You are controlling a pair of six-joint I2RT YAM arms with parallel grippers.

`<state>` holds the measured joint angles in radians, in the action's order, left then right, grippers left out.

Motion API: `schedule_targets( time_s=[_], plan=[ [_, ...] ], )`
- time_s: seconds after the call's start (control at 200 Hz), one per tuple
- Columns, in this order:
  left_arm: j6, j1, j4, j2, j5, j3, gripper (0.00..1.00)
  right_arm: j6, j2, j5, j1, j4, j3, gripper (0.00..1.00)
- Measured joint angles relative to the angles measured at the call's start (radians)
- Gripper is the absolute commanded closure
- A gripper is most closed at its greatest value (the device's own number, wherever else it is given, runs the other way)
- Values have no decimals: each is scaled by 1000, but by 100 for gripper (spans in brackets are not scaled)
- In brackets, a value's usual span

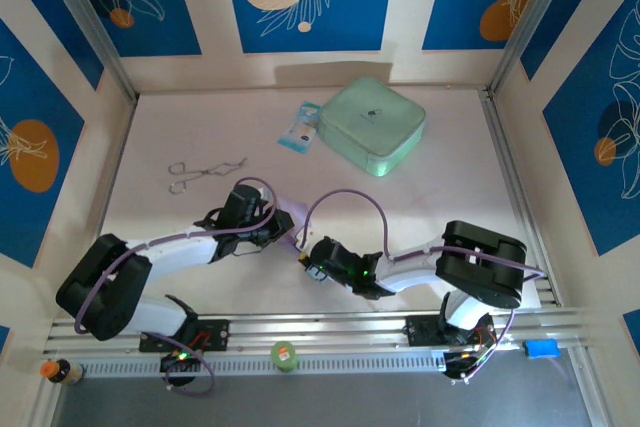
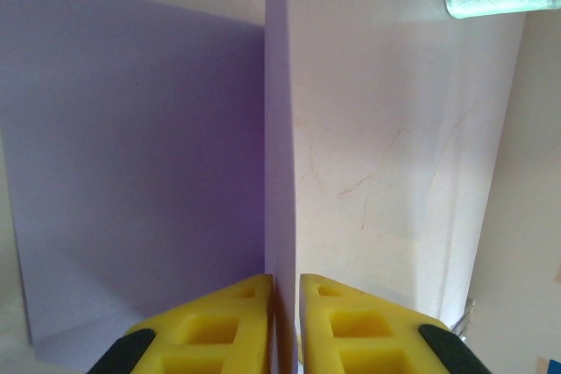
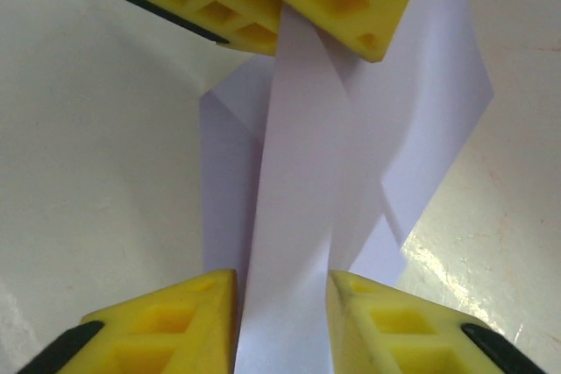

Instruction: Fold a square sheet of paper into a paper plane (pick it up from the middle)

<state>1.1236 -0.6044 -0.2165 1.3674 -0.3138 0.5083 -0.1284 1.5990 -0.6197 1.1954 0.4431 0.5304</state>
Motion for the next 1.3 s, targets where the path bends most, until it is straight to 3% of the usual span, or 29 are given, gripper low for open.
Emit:
schedule_targets(
  time_s=[0.3,0.4,0.495,0.755,1.135,1.3],
  plan=[
    [0,0,5,0,0,9,81,-16,0,7,-6,6,0,76],
    [-6,0,15,0,0,9,77,-21,0,13,-10,6,-1,80],
    [-8,0,24,0,2,10,66,-29,0,20,-15,6,-3,84],
    [-31,4,61,0,8,13,58,-33,-10,48,-30,5,-18,85],
    [-33,15,87,4,8,18,69,-55,-26,82,-48,10,-36,83],
    [-33,15,105,4,8,30,82,-55,-26,86,-48,10,-36,80]
  ],
)
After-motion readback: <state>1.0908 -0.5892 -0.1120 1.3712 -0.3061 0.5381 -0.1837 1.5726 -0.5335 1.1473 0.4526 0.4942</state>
